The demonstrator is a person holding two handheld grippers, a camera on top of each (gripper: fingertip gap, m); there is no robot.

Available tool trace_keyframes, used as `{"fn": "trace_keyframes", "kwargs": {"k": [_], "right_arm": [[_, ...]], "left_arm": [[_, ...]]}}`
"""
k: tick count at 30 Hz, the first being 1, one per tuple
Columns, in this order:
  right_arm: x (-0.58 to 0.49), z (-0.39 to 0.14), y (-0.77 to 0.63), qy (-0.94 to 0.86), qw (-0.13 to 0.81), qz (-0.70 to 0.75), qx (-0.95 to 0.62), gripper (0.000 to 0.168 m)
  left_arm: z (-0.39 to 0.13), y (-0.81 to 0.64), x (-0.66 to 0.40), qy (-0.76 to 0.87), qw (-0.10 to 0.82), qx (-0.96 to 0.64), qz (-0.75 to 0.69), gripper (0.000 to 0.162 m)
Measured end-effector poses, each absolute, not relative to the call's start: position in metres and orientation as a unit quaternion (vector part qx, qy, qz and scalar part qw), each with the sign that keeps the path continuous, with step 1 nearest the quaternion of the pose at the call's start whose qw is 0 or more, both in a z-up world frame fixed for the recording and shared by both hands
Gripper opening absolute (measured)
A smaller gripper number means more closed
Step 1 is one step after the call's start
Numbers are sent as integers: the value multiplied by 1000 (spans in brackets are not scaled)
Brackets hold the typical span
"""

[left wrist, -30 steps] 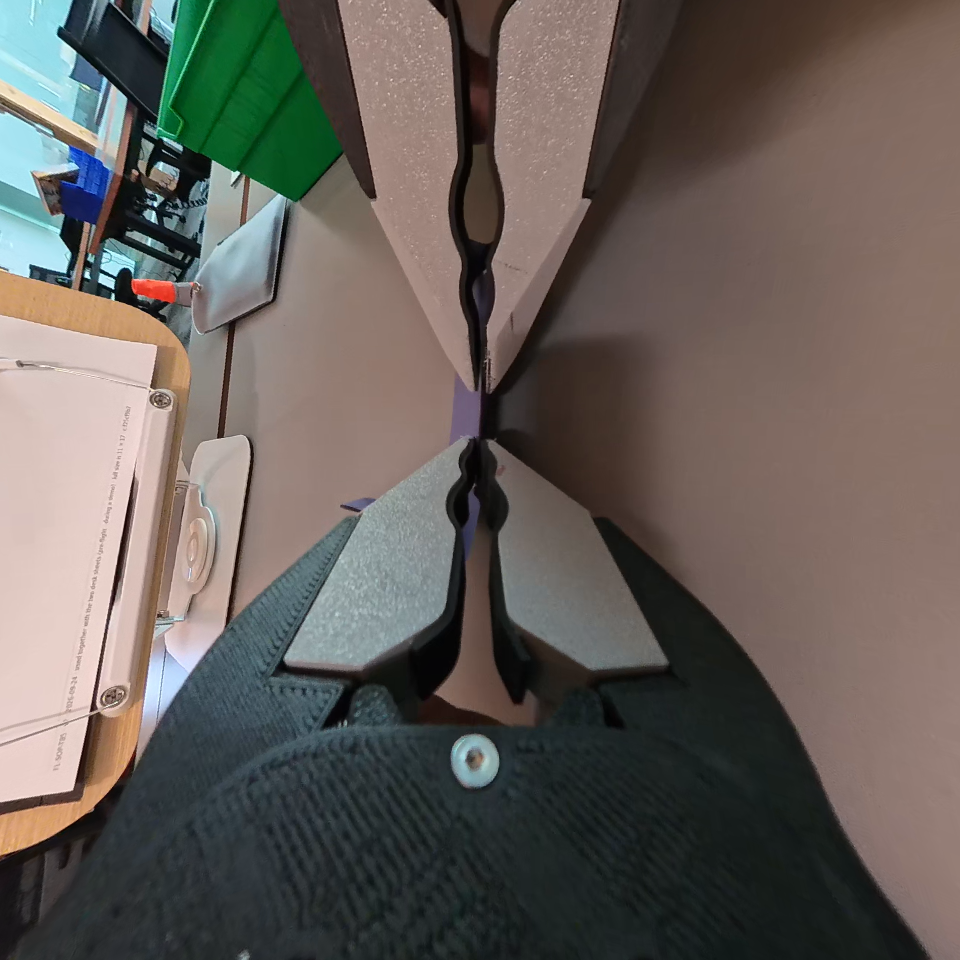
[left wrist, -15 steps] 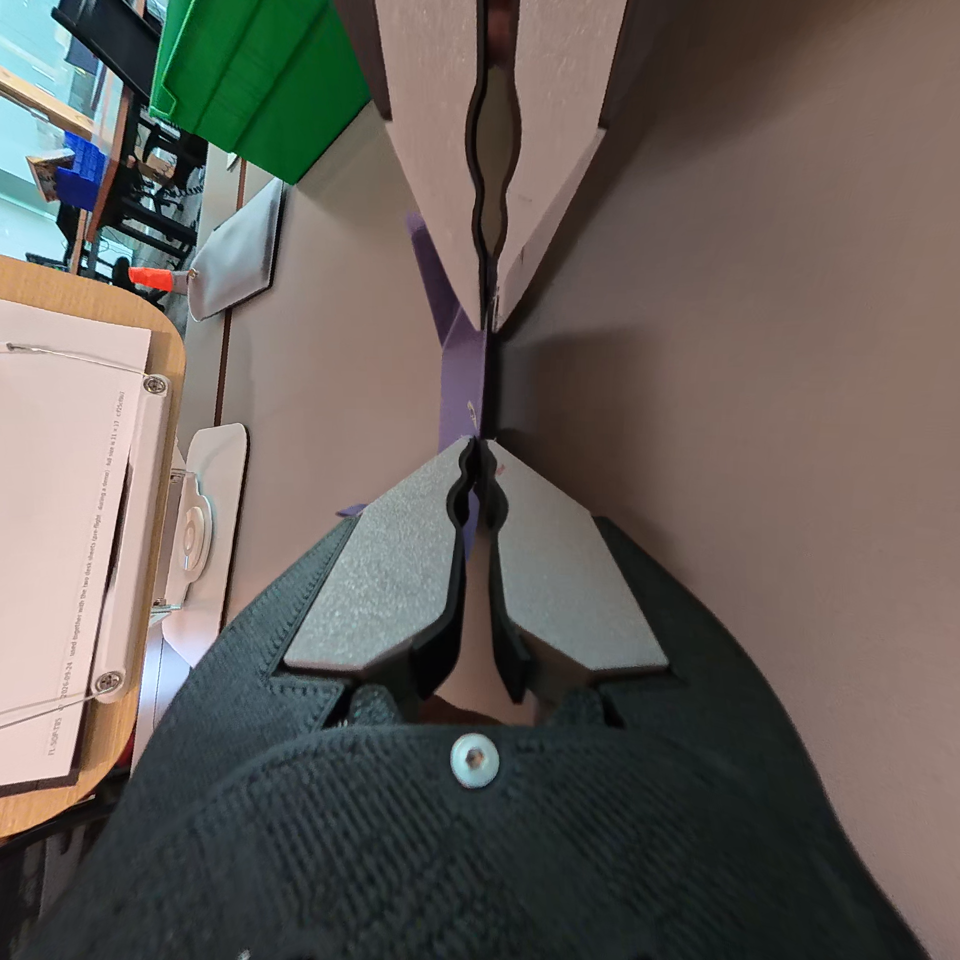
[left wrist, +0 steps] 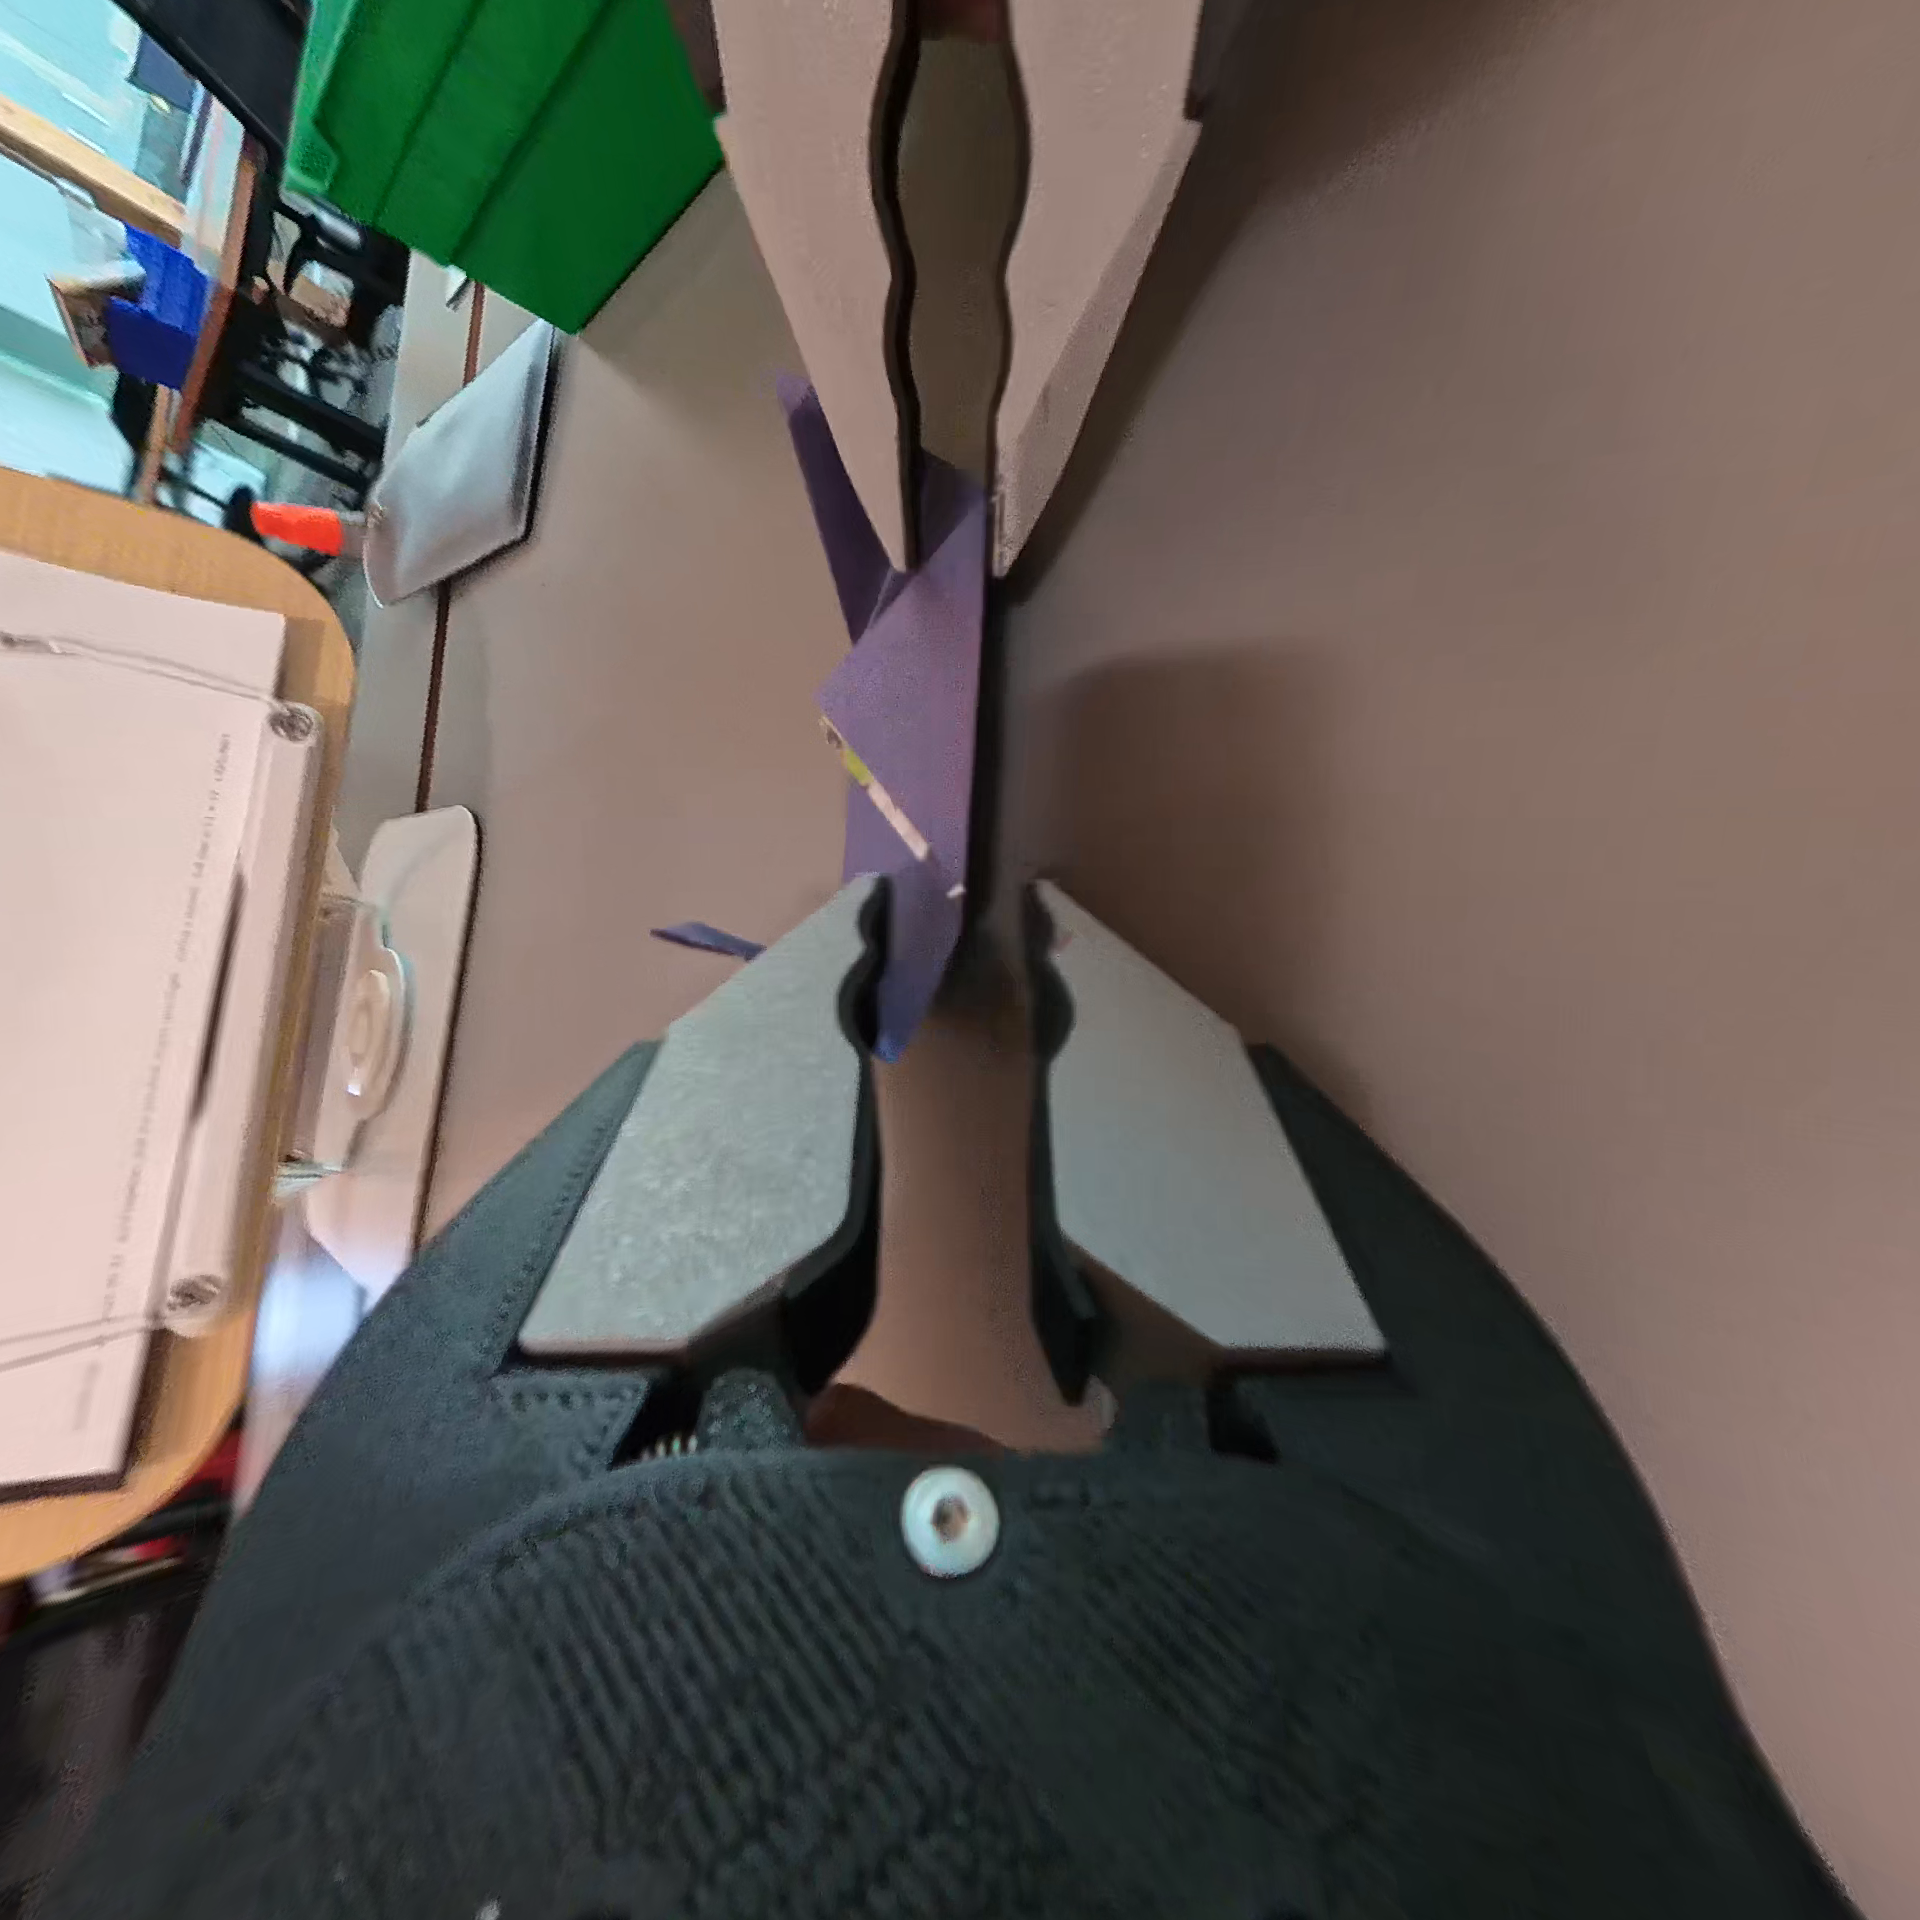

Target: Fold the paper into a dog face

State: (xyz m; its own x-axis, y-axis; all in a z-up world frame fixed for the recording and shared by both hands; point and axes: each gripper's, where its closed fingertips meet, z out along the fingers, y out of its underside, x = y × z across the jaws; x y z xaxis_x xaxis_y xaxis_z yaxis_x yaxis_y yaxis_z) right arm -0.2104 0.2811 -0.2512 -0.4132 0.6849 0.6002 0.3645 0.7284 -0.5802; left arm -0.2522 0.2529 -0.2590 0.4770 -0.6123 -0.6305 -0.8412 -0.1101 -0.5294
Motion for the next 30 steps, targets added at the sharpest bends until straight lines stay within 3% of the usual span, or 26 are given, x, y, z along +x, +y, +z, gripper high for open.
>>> {"fn": "trace_keyframes", "kwargs": {"k": [2,5,8,11,17,30], "right_arm": [[-207,-242,275,-809,428,226,-334,13],[-201,-218,272,-775,430,291,-360,15],[-197,-201,297,-722,448,310,-426,0],[-195,-211,329,-676,427,291,-525,0],[-196,-260,338,-670,317,255,-621,0],[-222,-279,327,-709,188,264,-626,0]], "left_arm": [[-253,243,-253,464,460,-753,81,32],[-232,230,-265,406,498,-766,21,18],[-212,234,-300,306,537,-786,5,0],[-222,246,-327,212,509,-834,-13,0],[-245,265,-308,234,475,-848,-22,0],[-277,281,-281,326,403,-855,15,0]]}}
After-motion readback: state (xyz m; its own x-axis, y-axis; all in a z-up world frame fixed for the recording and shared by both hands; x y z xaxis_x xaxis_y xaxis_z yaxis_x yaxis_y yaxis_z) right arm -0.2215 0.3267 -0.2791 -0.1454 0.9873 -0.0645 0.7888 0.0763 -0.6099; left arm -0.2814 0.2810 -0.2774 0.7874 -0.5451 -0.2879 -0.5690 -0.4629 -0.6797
